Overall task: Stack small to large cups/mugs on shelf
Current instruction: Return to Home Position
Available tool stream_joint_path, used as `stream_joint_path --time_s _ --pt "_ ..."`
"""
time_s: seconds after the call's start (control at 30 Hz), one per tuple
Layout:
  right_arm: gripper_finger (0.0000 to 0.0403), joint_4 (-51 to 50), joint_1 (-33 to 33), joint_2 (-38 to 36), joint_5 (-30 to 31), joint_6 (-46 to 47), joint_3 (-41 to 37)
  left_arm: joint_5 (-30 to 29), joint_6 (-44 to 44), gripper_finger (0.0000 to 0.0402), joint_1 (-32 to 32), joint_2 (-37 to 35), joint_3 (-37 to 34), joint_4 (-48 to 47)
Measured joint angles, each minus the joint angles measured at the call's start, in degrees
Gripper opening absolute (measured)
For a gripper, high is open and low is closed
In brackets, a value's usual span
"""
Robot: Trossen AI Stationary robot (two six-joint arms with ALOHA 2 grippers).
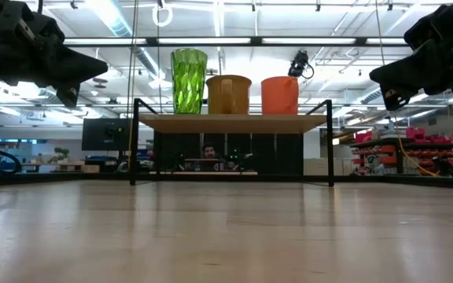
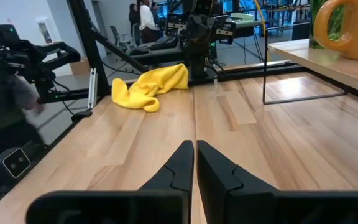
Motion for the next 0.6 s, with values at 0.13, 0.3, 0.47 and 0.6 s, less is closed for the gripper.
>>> stream_joint_path --time_s 0.13,0.3,0.47,0.6 --pt "0.0026 0.0 0.0 0.0 0.0 0.0 0.0 0.0 0.0 0.0023 0.0 0.0 0.0 0.0" --pt "0.0026 0.0 0.0 0.0 0.0 0.0 0.0 0.0 0.0 0.0028 0.0 0.0 0.0 0.0" --pt "0.0026 0.0 0.0 0.0 0.0 0.0 0.0 0.0 0.0 0.0036 0.0 0.0 0.0 0.0" --pt "0.0026 0.0 0.0 0.0 0.0 0.0 0.0 0.0 0.0 0.0034 0.0 0.0 0.0 0.0"
